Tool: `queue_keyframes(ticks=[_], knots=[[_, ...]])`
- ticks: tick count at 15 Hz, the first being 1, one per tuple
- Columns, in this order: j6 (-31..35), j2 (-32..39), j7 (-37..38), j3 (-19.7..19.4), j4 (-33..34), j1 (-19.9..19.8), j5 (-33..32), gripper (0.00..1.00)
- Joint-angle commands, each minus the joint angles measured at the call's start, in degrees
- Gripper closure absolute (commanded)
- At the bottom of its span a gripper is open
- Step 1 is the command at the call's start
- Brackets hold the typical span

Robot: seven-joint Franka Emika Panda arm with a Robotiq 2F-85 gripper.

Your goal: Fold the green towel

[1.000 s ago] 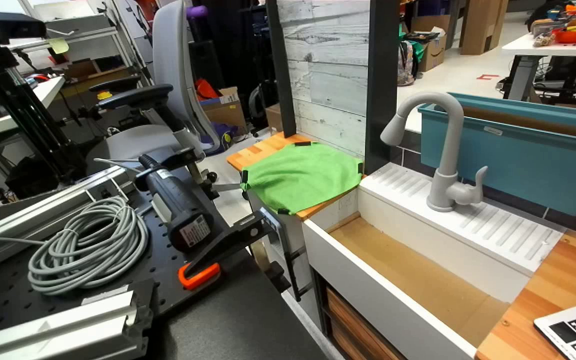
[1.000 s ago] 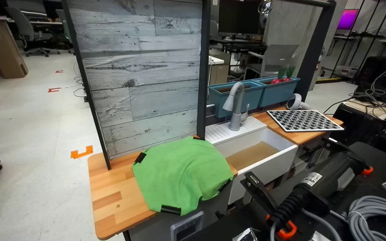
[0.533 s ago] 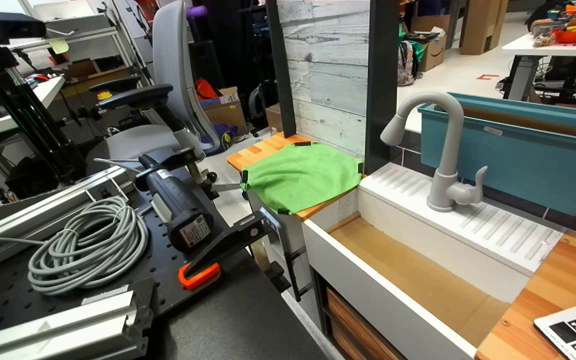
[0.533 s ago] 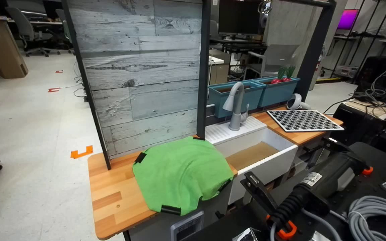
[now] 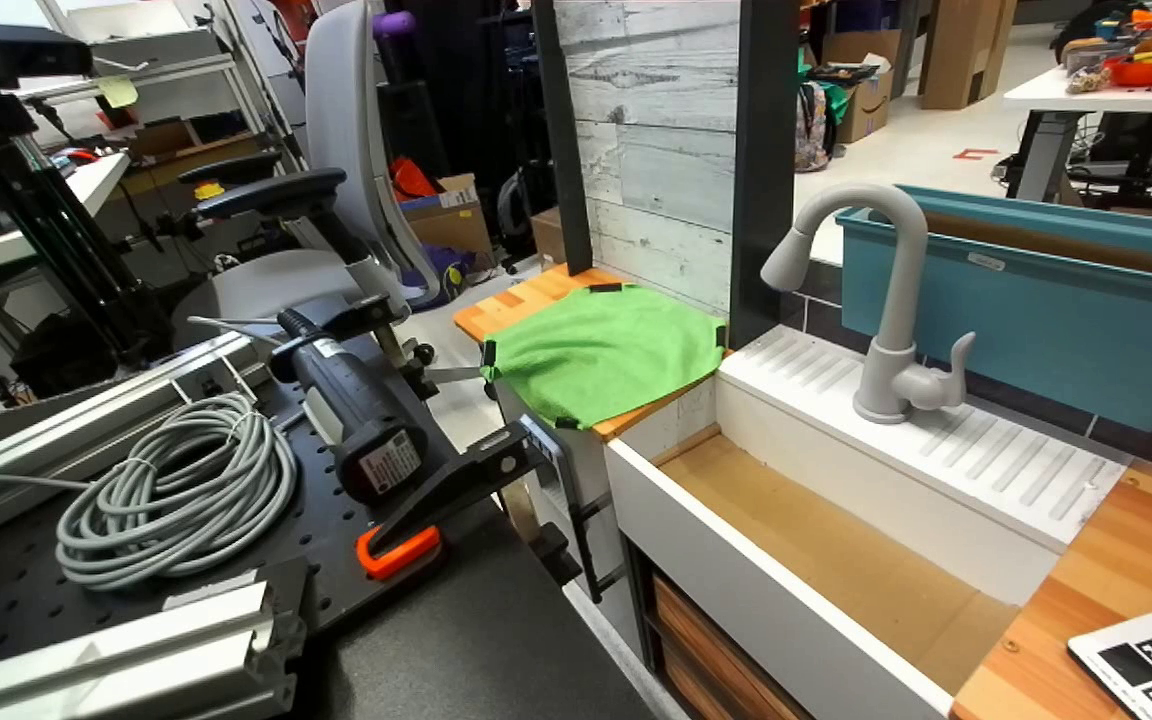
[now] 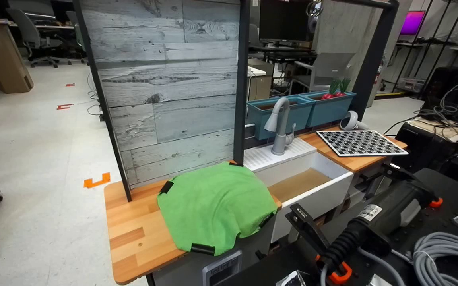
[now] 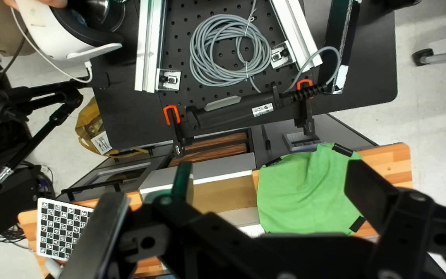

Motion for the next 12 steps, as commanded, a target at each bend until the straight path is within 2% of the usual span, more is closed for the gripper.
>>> queue_keyframes(ticks=[1, 12], knots=[[-0.1, 0.0, -0.1, 0.1, 0.1, -0.2, 0.1, 0.00], [-0.1, 0.0, -0.1, 0.1, 0.1, -0.2, 0.1, 0.00]])
